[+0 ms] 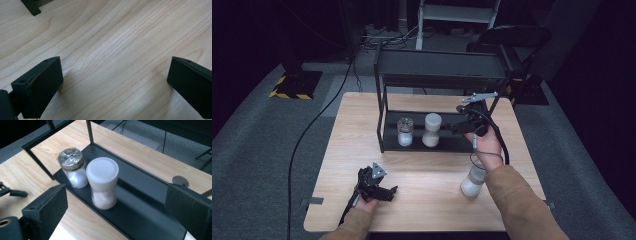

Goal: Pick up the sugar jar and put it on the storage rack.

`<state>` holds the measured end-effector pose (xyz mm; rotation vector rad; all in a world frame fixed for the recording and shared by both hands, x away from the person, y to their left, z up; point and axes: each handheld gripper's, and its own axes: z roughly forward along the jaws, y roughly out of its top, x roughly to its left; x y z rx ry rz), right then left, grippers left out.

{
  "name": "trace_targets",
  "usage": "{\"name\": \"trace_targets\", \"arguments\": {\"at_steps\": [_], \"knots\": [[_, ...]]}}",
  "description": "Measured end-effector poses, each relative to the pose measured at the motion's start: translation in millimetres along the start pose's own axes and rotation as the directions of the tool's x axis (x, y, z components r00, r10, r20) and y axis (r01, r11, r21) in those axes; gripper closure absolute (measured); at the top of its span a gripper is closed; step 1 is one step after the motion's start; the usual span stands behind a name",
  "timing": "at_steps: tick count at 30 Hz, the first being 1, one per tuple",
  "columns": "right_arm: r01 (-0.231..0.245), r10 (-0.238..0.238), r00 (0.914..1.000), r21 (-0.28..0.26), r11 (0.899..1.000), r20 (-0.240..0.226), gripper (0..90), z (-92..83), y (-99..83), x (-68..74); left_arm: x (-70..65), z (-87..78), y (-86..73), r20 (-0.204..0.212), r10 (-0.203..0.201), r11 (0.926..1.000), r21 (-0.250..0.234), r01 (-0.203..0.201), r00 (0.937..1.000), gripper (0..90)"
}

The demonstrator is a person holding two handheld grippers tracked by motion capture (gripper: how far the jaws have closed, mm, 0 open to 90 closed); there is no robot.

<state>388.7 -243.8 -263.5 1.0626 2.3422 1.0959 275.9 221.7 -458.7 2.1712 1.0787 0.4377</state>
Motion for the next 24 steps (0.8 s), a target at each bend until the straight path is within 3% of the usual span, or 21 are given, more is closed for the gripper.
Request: {"name": "trace_targets", "arguments": {"at_steps": [24], "knots": [[0.021,-0.022,0.9997,-0.066,0.998,-0.013,2.6,-56.1,-47.6,-2.6,-0.2,0.1,-0.1,-0.001,-0.002,1.0000,-0.001,0.002,1.0000,0.0]]}}
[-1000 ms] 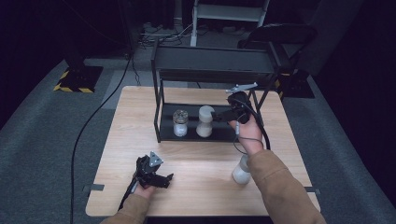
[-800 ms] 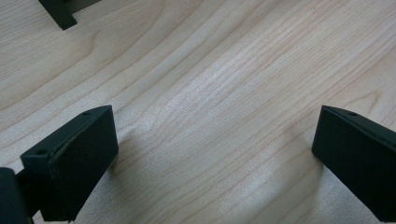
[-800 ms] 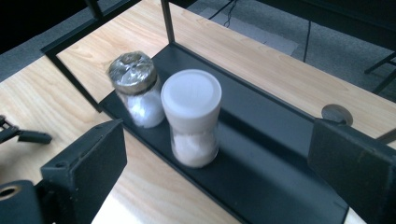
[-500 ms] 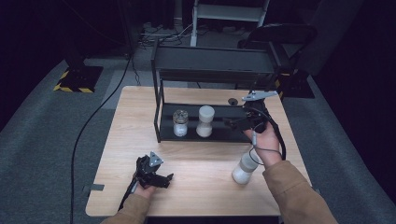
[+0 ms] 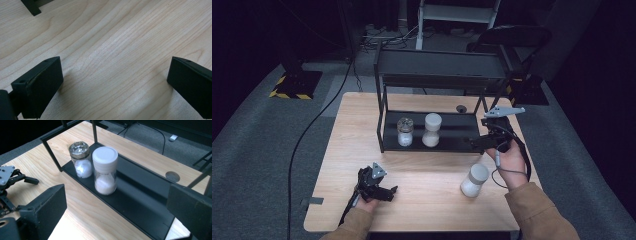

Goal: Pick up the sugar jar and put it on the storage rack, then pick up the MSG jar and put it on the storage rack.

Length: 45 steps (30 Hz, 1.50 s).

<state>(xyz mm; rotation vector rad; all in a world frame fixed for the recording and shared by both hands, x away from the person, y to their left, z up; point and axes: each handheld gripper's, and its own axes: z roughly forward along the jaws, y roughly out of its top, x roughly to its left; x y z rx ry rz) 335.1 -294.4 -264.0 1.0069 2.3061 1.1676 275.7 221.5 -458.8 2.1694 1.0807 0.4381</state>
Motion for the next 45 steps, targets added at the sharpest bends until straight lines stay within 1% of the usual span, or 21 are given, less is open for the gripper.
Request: {"name": "trace_targets", "arguments": {"at_steps": [5,8,10,16,23,27,31,36,40,45], "knots": [[0.018,-0.018,0.9998,-0.010,1.000,0.006,2.5,-12.5,-7.5,4.1,-0.1,-0.1,0.2,0.000,-0.001,1.0000,0.001,0.001,1.0000,0.0],[0.040,-0.040,0.9989,-0.019,0.999,0.024,2.4,-20.1,-12.6,10.3,-0.1,-0.1,0.1,-0.001,-0.001,1.0000,0.001,0.001,1.0000,0.0],[0.049,-0.048,0.9985,-0.026,0.998,0.025,2.4,-24.1,-16.8,13.2,-0.2,-0.1,0.1,-0.001,-0.001,1.0000,0.001,0.001,1.0000,0.0],[0.050,-0.050,0.9988,-0.036,0.998,0.002,2.4,-32.4,-29.0,16.5,-0.4,0.0,-0.1,-0.002,-0.001,1.0000,-0.001,0.001,1.0000,0.0],[0.049,-0.049,0.9988,-0.047,0.998,-0.007,2.4,-43.2,-43.5,18.4,-0.6,0.0,-0.2,-0.003,-0.001,1.0000,-0.001,0.001,1.0000,0.0],[0.031,-0.031,0.9995,-0.018,0.999,-0.007,2.7,-47.4,-47.1,17.7,-0.9,-0.2,0.1,-0.004,-0.003,1.0000,0.001,0.003,1.0000,0.0],[0.015,-0.015,0.9999,-0.011,1.000,-0.003,2.7,-49.9,-54.5,16.9,-0.9,-0.2,0.1,-0.004,-0.003,1.0000,0.001,0.003,1.0000,0.0],[0.016,-0.016,0.9998,0.000,1.000,0.011,2.8,-48.9,-62.9,19.5,-0.7,-0.1,-0.1,-0.003,-0.001,1.0000,0.000,0.001,1.0000,0.0],[0.019,-0.019,0.9991,0.011,1.000,0.038,2.8,-43.5,-72.5,24.4,-0.8,0.1,0.1,-0.003,-0.006,1.0000,0.000,0.006,1.0000,0.0],[0.009,-0.010,0.9989,0.022,1.000,0.045,2.8,-35.5,-86.2,25.4,-1.1,0.5,0.1,-0.003,-0.012,0.9999,-0.001,0.012,0.9999,0.0]]}}
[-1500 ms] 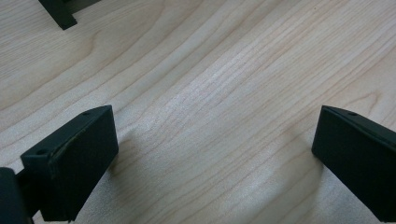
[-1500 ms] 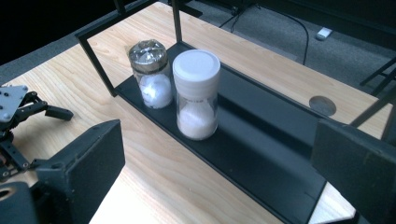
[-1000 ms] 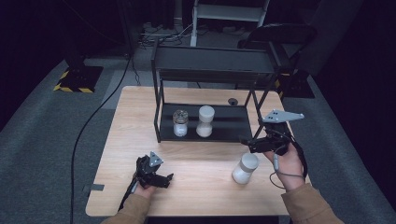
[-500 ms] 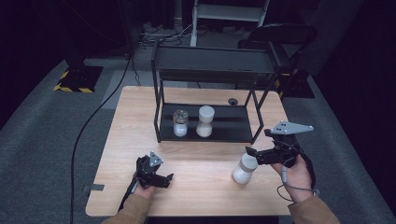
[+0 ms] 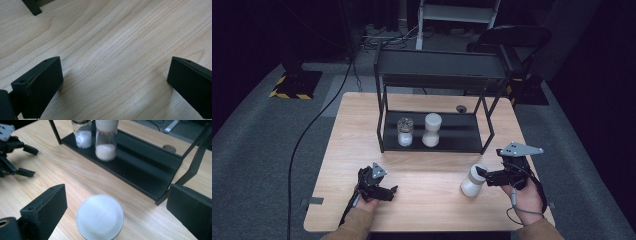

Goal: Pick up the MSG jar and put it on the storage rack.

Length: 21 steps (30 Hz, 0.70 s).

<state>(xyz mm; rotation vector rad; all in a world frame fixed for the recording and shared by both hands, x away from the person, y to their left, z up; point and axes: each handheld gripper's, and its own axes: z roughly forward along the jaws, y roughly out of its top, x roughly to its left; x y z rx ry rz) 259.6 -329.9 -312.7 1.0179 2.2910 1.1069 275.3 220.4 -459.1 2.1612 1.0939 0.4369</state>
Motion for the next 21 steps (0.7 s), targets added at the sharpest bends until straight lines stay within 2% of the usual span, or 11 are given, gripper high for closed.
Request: {"name": "trace_targets", "arguments": {"at_steps": [11,17,21], "knots": [[-0.026,0.026,0.9997,0.029,0.999,0.002,2.3,16.7,-22.2,-1.8,0.0,0.0,0.0,0.000,0.000,1.0000,0.000,0.000,1.0000,0.0],[-0.079,0.078,0.9963,-0.029,0.996,-0.036,2.6,19.5,-39.4,-9.7,-0.1,0.0,0.0,-0.001,0.001,1.0000,0.000,-0.001,1.0000,0.0],[-0.062,0.060,0.9972,-0.041,0.997,-0.045,3.3,18.7,-42.3,-8.7,-0.1,0.0,0.0,0.000,-0.001,1.0000,0.000,0.001,1.0000,0.0]]}}
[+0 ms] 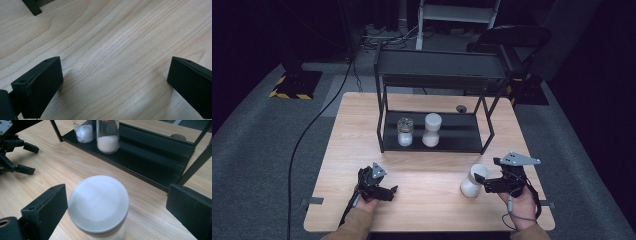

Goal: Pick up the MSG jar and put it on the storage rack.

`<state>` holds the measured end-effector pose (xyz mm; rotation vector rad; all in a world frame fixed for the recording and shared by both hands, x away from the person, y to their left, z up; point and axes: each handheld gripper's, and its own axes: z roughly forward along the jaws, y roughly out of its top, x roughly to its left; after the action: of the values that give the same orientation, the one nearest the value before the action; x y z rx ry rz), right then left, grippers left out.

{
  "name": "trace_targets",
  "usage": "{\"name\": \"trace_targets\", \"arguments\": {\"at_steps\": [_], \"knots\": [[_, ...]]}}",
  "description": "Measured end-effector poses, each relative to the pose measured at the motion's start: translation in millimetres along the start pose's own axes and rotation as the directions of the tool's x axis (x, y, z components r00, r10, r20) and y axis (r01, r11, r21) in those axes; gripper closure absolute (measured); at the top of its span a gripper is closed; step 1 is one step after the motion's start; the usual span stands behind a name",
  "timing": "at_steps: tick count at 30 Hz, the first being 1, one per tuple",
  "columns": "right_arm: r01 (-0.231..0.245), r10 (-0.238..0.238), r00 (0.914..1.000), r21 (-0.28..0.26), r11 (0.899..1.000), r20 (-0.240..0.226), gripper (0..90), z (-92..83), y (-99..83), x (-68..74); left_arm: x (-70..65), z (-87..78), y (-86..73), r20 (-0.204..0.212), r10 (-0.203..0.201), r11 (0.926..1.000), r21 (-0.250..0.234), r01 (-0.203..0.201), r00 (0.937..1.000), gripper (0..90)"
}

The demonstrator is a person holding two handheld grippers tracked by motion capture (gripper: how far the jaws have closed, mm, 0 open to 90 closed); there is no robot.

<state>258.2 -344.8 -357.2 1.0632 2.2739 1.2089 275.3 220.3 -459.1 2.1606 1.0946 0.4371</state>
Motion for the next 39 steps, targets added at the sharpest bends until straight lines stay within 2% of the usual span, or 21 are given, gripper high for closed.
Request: {"name": "trace_targets", "arguments": {"at_steps": [5,10,14,20,24,32,39], "knots": [[0.021,-0.020,0.9996,0.019,1.000,-0.018,3.4,5.3,-0.5,3.7,-0.1,0.0,0.0,0.000,-0.001,1.0000,0.001,0.001,1.0000,0.0],[0.011,-0.010,0.9996,0.038,0.999,-0.026,4.4,12.4,-4.1,2.8,0.0,0.0,0.0,0.000,0.000,1.0000,0.000,0.000,1.0000,0.0],[0.021,-0.019,0.9993,0.051,0.998,-0.033,7.9,16.2,-5.5,2.3,0.0,0.0,0.0,0.000,-0.001,1.0000,0.000,0.001,1.0000,0.0],[0.048,-0.045,0.9982,0.089,0.995,-0.039,18.7,25.3,-5.3,4.9,-0.1,0.0,0.1,0.000,-0.001,1.0000,0.001,0.001,1.0000,0.0],[0.053,-0.050,0.9980,0.091,0.994,-0.039,32.8,26.8,-6.1,6.1,-0.1,0.0,0.0,0.000,0.000,1.0000,0.000,0.000,1.0000,0.0],[0.034,-0.029,0.9986,0.124,0.992,-0.043,33.4,27.1,4.3,3.0,0.0,-0.3,0.0,-0.001,0.004,1.0000,0.001,-0.004,1.0000,0.0],[0.043,-0.036,0.9978,0.130,0.991,-0.056,33.5,29.4,13.6,0.7,-0.8,-0.5,-0.3,-0.004,0.003,1.0000,0.001,-0.003,1.0000,0.0]]}}
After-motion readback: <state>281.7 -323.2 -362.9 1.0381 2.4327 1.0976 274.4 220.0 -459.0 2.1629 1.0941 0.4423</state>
